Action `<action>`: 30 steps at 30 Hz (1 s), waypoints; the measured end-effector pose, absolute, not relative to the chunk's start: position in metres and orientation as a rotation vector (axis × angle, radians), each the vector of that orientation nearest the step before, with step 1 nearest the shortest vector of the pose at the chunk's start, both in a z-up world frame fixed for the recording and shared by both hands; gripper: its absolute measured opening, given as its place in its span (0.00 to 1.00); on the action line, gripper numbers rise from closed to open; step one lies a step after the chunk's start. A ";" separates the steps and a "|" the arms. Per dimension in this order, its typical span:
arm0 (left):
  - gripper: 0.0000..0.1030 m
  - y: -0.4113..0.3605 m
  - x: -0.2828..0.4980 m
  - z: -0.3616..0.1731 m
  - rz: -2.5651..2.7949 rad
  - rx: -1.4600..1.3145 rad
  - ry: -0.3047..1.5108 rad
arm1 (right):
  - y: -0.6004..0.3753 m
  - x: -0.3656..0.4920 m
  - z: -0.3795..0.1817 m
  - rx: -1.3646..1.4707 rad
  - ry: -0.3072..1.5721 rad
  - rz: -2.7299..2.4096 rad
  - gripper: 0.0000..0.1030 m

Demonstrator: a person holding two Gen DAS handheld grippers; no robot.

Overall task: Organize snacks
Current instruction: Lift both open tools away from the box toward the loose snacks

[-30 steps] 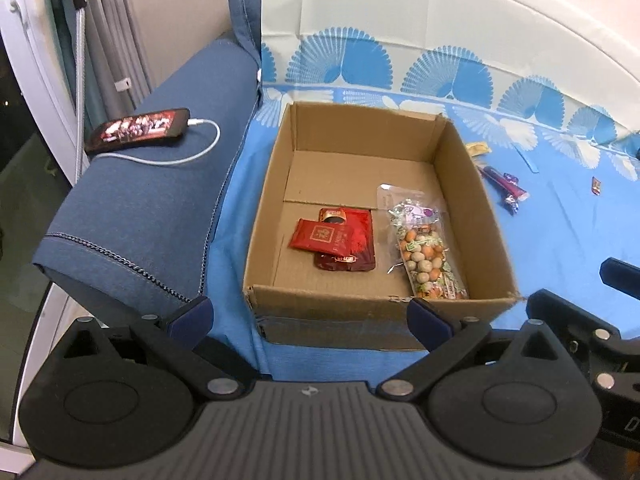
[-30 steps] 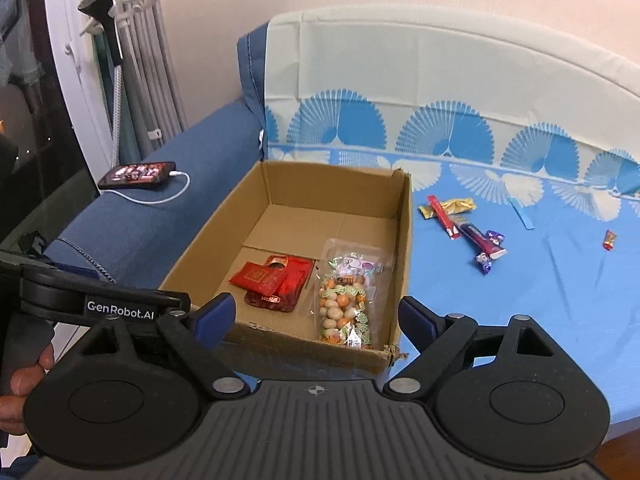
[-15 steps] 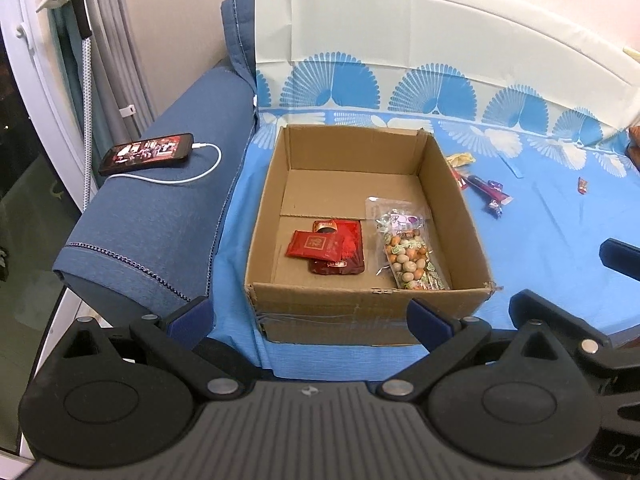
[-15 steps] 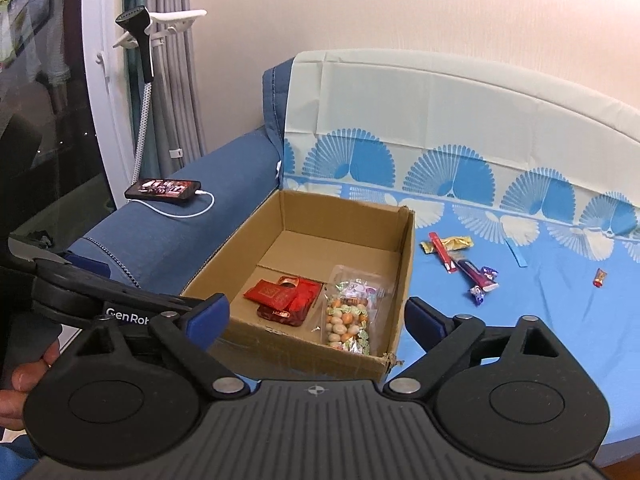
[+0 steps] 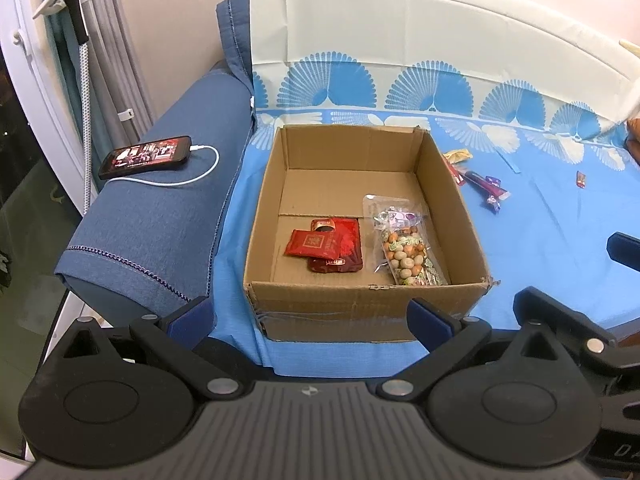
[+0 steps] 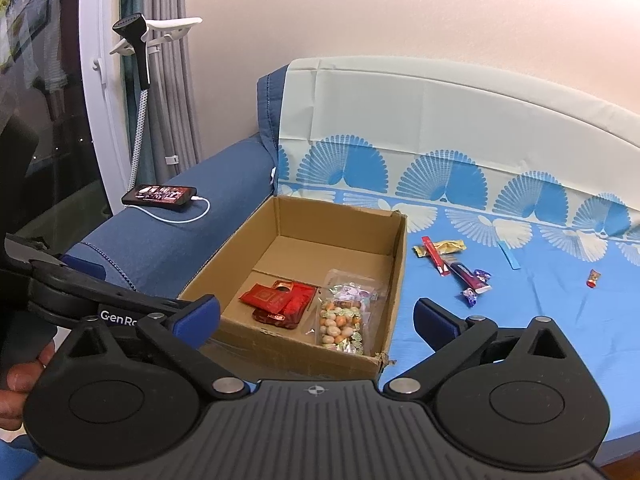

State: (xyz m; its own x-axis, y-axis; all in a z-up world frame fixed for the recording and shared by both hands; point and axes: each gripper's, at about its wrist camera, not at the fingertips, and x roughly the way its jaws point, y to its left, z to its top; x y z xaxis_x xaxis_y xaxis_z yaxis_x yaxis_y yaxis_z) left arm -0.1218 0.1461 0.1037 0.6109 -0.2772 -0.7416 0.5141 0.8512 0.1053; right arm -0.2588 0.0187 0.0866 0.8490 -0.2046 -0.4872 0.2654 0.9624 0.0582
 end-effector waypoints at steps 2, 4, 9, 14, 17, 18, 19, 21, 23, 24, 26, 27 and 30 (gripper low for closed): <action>1.00 0.144 -0.121 0.103 -0.464 0.331 0.793 | 0.018 -0.259 0.086 0.125 0.500 -0.248 1.00; 1.00 0.142 -0.121 0.101 -0.465 0.338 0.796 | 0.016 -0.259 0.085 0.130 0.502 -0.247 1.00; 1.00 0.132 -0.120 0.096 -0.470 0.374 0.810 | 0.009 -0.260 0.081 0.156 0.506 -0.248 1.00; 1.00 0.118 -0.120 0.089 -0.477 0.424 0.821 | -0.002 -0.257 0.075 0.193 0.509 -0.249 1.00; 1.00 0.108 -0.118 0.083 -0.487 0.454 0.833 | -0.012 -0.257 0.071 0.213 0.509 -0.255 1.00; 1.00 0.105 -0.118 0.082 -0.491 0.463 0.837 | -0.017 -0.258 0.070 0.222 0.507 -0.261 1.00; 1.00 0.100 -0.117 0.081 -0.495 0.475 0.840 | -0.022 -0.258 0.070 0.231 0.503 -0.269 1.00; 1.00 0.091 -0.116 0.080 -0.504 0.495 0.839 | -0.033 -0.261 0.069 0.249 0.495 -0.295 1.00; 1.00 0.080 -0.114 0.082 -0.519 0.505 0.838 | -0.048 -0.265 0.067 0.259 0.492 -0.331 1.00; 1.00 0.074 -0.112 0.083 -0.525 0.508 0.840 | -0.056 -0.267 0.066 0.265 0.489 -0.353 1.00; 1.00 0.059 -0.108 0.086 -0.542 0.510 0.845 | -0.074 -0.273 0.062 0.286 0.488 -0.401 1.00; 1.00 0.050 -0.106 0.087 -0.550 0.509 0.848 | -0.084 -0.277 0.059 0.301 0.488 -0.429 1.00; 1.00 0.024 -0.099 0.092 -0.577 0.506 0.851 | -0.112 -0.284 0.051 0.334 0.495 -0.497 1.00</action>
